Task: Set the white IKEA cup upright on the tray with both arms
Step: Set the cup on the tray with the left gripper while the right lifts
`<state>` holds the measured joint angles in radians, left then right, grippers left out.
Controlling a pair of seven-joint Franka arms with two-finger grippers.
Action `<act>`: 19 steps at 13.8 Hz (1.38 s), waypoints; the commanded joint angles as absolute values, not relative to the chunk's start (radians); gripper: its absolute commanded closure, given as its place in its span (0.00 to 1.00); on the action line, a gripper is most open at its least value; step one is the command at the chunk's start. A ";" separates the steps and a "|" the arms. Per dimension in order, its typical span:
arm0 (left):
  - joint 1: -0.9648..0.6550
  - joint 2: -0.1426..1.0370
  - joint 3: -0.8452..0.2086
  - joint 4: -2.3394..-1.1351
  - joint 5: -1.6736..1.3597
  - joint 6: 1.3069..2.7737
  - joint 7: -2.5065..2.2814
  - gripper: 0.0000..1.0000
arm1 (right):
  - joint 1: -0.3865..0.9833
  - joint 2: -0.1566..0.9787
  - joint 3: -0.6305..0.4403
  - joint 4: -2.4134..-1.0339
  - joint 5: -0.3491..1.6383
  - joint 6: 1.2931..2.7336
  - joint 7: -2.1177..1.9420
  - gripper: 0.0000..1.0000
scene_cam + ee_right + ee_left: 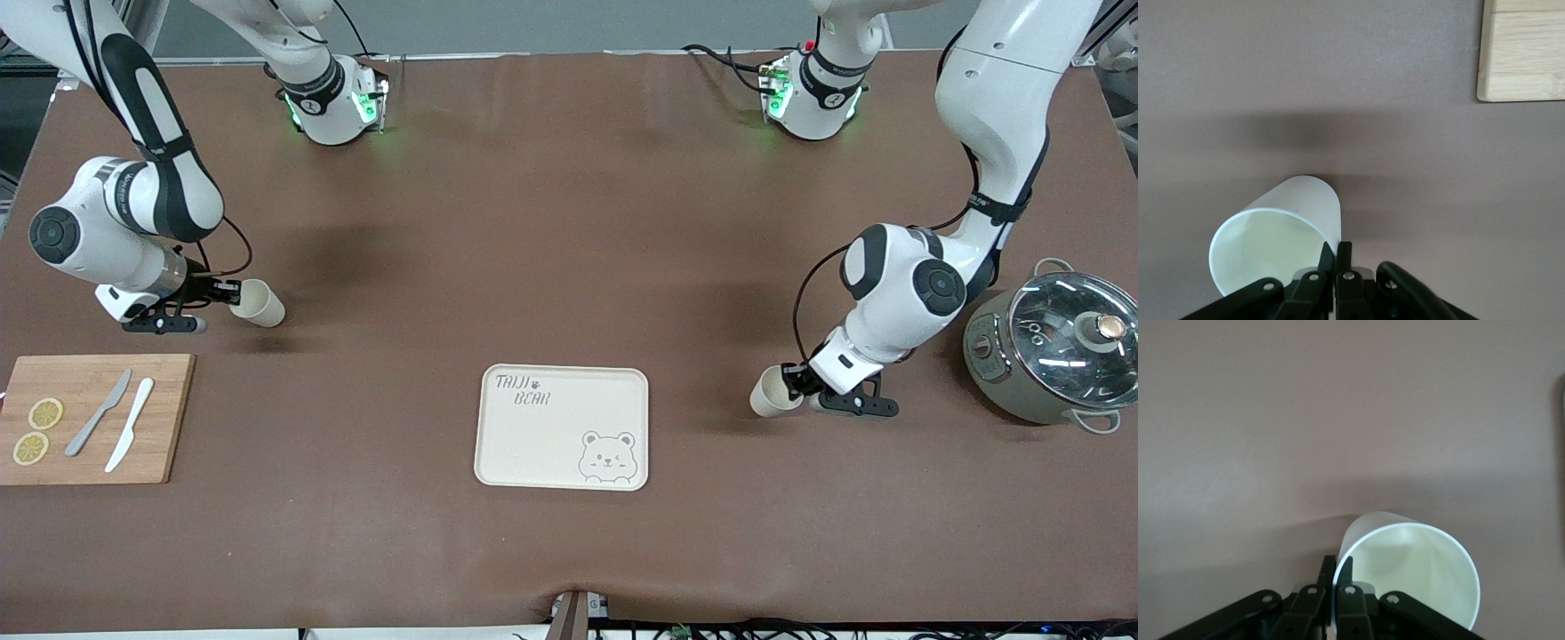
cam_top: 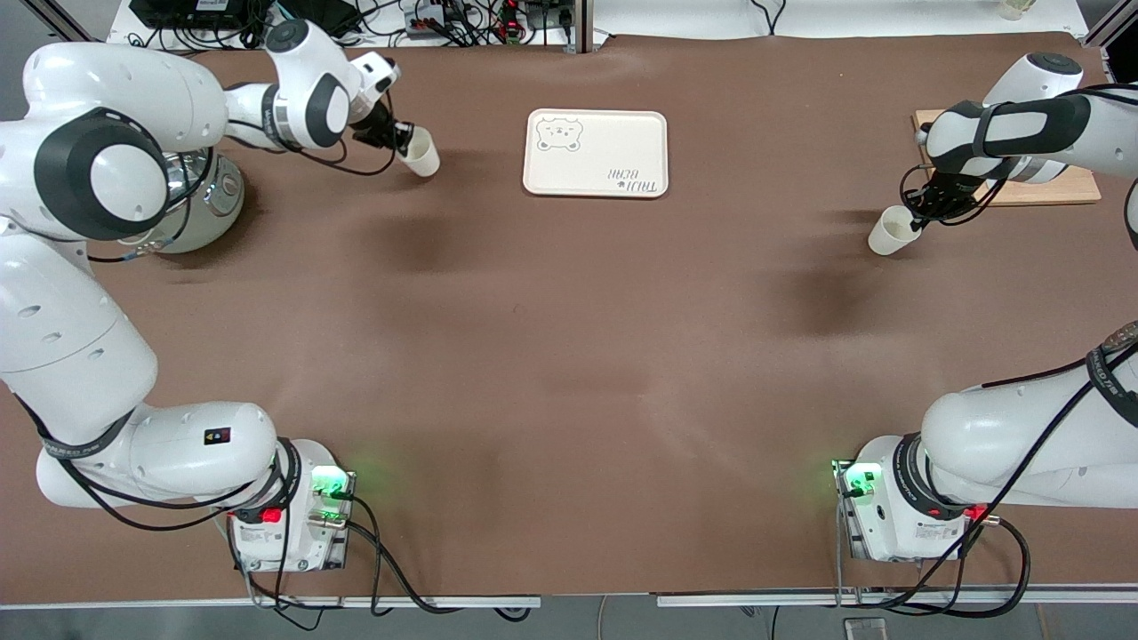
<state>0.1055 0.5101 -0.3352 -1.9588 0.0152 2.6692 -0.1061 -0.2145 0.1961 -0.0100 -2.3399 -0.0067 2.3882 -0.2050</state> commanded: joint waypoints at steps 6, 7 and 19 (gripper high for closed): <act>-0.170 0.705 -0.319 -1.504 0.018 2.442 -0.575 1.00 | -0.176 0.178 -0.002 -2.257 -0.018 2.269 -0.206 1.00; -0.208 0.736 -0.299 -1.462 0.018 2.442 -0.613 1.00 | -0.170 0.178 -0.002 -2.222 -0.018 2.228 -0.204 1.00; -0.485 0.810 -0.074 -1.350 0.021 2.360 -0.807 0.00 | 0.063 0.380 -0.005 -1.711 0.221 1.901 0.119 1.00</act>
